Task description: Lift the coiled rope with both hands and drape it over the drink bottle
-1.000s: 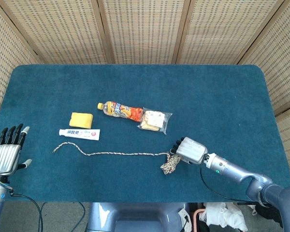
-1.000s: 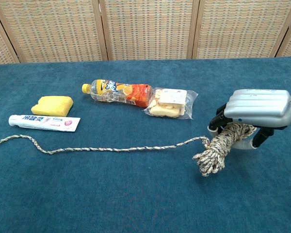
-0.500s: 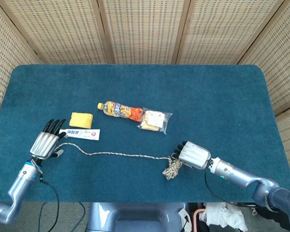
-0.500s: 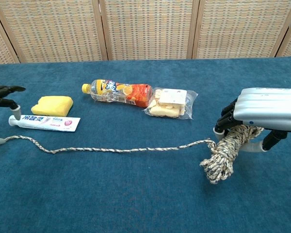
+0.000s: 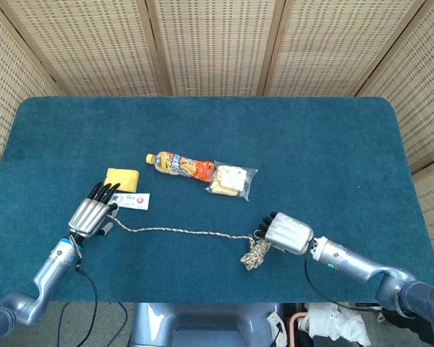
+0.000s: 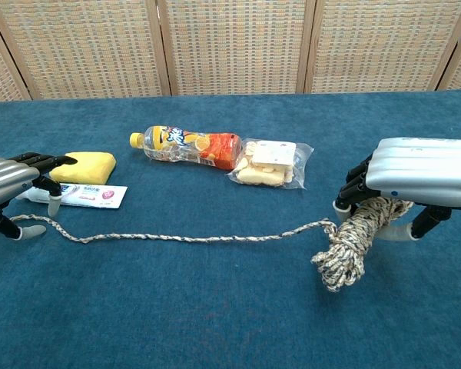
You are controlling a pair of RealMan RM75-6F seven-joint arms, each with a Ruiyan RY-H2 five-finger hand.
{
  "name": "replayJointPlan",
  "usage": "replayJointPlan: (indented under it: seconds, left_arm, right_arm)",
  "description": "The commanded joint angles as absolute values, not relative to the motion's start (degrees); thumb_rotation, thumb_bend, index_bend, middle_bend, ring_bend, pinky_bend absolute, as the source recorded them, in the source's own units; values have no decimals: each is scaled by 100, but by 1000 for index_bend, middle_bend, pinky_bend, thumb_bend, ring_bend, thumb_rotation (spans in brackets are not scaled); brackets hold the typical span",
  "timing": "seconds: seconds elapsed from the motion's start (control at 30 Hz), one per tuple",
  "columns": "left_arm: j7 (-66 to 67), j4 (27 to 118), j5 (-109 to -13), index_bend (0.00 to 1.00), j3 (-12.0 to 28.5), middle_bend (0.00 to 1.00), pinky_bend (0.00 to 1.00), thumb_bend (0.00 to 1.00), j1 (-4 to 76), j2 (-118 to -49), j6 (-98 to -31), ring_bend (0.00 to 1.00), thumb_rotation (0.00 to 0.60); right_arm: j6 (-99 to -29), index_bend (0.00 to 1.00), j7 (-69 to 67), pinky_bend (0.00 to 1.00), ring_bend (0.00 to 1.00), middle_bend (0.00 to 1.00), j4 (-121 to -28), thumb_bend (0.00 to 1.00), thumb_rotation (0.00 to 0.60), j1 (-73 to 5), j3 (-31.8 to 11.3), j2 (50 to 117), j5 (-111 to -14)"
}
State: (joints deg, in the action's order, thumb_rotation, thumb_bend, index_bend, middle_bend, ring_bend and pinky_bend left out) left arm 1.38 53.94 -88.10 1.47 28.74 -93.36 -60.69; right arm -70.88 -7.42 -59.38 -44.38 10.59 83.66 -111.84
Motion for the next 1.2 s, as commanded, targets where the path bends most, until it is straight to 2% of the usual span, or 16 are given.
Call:
replayJointPlan:
  seconds: [0.03,0.23,0.67,1.0,1.2]
  left_arm:
    - [127,5372,-8785,532,142,0,0,321,2901,-9386,-6044,0,600]
    - [122,5264,-8730,533,137,0,0,370,2969,-9464,-5948,0,600]
    - [159,5145,-8660,542,58,0,0,404,3044,-9555,-5804,0,600]
    - [134,5135,-8638,689,36,0,0,441,3057,-9536,-5829,0,600]
    - [93,5131,-8643,722,29,0,0,443,3069,-9498,-5865,0,600]
  right_arm:
    - [-7093,611,-731,562,435,581,-5950,658,600,-4441,1061,8370,-11189]
    - [-7093,611,-717,562,435,581,-5963,660,600,-4441,1079,8355,-11194]
    - [-7120,611,-729,562,435,584,-5960,665,600,-4440,1084,8331,-11182]
    - [-7168,612,-797,562,434,585,-6006,676,600,-4396,1051,8302,-11101]
    - [-7209,612,-790,562,434,585,-6173,686,600,-4383,985,8243,-11040]
